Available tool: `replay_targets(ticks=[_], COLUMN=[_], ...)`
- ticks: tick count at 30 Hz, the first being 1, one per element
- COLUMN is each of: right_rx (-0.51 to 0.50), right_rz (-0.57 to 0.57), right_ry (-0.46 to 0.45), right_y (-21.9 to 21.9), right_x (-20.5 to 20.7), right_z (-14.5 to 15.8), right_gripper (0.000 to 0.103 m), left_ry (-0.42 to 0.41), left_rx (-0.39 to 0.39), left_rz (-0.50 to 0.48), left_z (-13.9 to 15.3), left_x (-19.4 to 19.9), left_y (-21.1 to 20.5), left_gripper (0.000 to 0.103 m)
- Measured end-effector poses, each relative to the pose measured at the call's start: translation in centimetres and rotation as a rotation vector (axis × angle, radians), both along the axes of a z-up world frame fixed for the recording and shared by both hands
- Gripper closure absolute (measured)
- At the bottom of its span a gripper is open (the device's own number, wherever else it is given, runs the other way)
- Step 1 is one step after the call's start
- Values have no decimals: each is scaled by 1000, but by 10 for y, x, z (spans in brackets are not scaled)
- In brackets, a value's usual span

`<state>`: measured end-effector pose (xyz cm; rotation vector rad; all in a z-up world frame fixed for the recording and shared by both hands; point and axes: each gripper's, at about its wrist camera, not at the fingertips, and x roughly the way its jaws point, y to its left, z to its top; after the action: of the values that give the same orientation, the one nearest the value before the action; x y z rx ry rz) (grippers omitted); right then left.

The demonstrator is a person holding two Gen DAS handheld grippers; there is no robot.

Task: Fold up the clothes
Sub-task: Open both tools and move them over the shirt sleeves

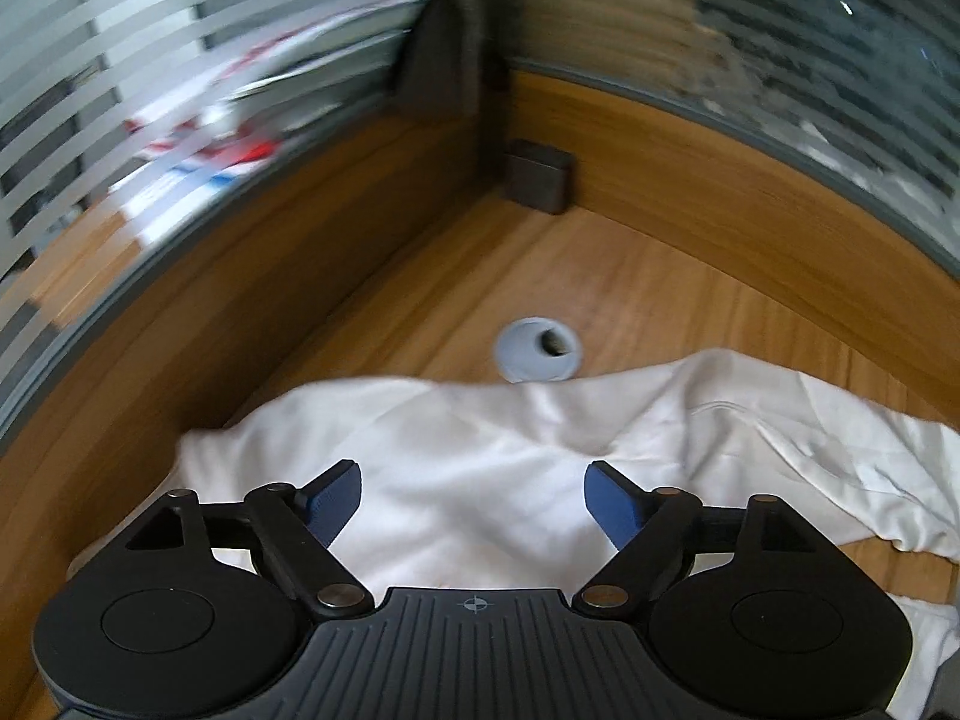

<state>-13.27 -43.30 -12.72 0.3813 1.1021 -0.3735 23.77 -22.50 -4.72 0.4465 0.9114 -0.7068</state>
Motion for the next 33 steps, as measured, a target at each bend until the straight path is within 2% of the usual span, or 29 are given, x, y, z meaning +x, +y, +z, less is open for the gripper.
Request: replay_targets(ticks=[5, 7, 9, 12, 15, 20, 28, 30, 33], right_rx=[-49, -88, -99, -106, -61, -30, 25, 54, 99], right_rz=[-43, -56, -64, -78, -101, -97, -56, -37, 33], right_ry=[-44, -62, -64, -65, -61, -73, -114, -124, -108], right_y=[-23, -34, -46, -64, -81, -84, -62, -49, -33], right_x=[2, 4, 9, 16, 23, 23, 5, -5, -12], right_z=[11, 17, 17, 14, 3, 4, 18, 17, 2], right_gripper=[47, 33, 28, 28, 28, 28, 29, 29, 29], left_ry=[-14, -2, 20, 44, 59, 54, 15, -26, -41], left_rx=[26, 16, 10, -8, -22, 29, 131, 174, 211], left_rz=[-61, -60, -50, -34, -22, -45, -143, -174, -207], left_z=[-9, -9, -9, -4, 1, -2, -41, -54, -69], left_x=[-9, -12, -13, -15, -15, -11, -20, -28, -34], left_y=[-37, -43, -47, -49, -47, -53, -98, -110, -120], left_gripper=[19, 19, 19, 18, 16, 16, 17, 25, 28])
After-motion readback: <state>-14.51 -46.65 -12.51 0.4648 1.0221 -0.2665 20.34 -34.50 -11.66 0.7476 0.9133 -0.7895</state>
